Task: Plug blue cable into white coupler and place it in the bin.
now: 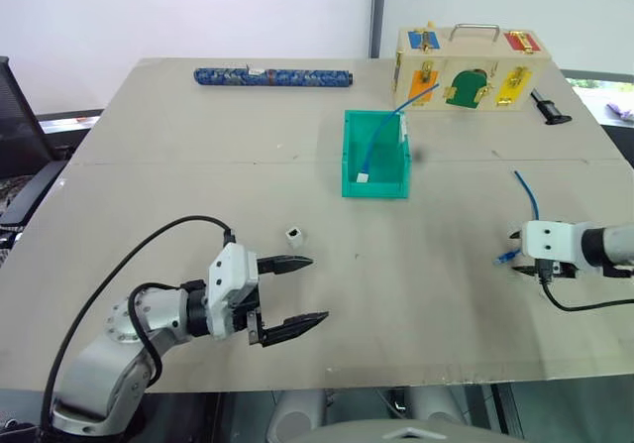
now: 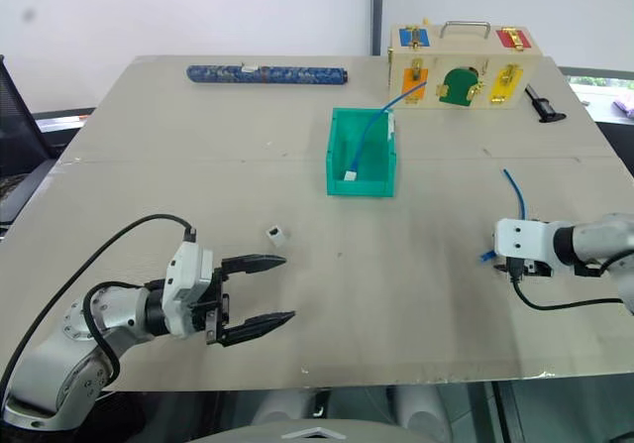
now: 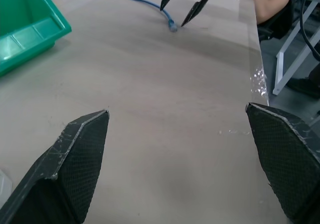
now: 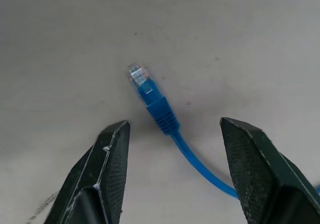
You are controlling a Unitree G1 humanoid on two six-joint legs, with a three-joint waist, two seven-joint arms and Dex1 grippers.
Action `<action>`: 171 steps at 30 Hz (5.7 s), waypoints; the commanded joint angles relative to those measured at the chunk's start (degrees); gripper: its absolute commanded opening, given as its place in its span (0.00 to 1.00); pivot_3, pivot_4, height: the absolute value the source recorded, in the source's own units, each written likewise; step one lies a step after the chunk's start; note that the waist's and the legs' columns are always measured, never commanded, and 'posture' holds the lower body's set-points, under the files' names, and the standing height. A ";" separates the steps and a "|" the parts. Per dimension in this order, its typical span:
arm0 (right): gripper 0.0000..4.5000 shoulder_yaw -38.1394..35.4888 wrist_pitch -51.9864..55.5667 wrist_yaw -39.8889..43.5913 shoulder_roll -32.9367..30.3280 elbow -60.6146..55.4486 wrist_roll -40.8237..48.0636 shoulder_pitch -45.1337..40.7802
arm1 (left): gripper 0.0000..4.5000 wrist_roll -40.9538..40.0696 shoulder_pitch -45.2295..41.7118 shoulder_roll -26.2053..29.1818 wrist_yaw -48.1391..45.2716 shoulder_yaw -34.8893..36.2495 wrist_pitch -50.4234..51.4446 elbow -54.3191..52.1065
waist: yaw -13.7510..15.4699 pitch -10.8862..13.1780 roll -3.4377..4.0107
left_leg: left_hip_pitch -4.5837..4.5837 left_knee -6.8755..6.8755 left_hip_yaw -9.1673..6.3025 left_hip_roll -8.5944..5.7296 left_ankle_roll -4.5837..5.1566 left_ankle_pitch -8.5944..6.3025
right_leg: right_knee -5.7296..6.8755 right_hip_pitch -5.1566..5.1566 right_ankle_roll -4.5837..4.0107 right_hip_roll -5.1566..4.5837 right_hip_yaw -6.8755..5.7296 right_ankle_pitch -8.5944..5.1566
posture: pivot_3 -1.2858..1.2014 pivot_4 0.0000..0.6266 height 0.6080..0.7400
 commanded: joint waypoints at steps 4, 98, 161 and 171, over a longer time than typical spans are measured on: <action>0.01 3.18 -0.37 5.28 2.08 3.61 -0.93 -4.53 | 1.00 0.62 0.55 -0.55 -0.24 0.09 -2.79 -1.24 | -0.35 -0.01 -0.01 | 0.04 0.01 0.00 0.01 0.00 0.00 | 0.03 0.01 0.00 0.00 0.01 0.01 | 0.52 0.24 1.00; 0.44 -16.16 48.06 -70.49 48.20 -45.51 79.12 7.04 | 0.00 20.27 -40.91 -18.54 1.85 -16.15 -32.01 27.37 | -0.34 -0.02 0.12 | -0.10 0.13 -0.63 -0.30 0.02 0.02 | 0.13 0.13 0.15 -0.06 -0.33 0.21 | 0.52 0.24 1.00; 0.00 -10.45 44.41 -61.38 43.08 -39.72 74.08 7.37 | 0.49 16.28 -19.76 -7.36 6.61 -5.56 -8.72 28.99 | -0.38 0.03 0.17 | -0.11 -0.07 -0.45 0.04 0.02 0.01 | 0.07 -0.04 0.09 0.05 -0.25 0.17 | 0.52 0.24 1.00; 0.00 -11.14 44.32 -62.00 40.75 -41.95 74.36 8.34 | 0.09 13.51 -25.97 -8.04 3.61 -7.34 -3.06 28.60 | -0.34 0.02 0.16 | -0.13 -0.07 -0.47 0.02 0.02 0.01 | 0.07 -0.05 0.13 0.06 -0.28 0.19 | 0.52 0.24 1.00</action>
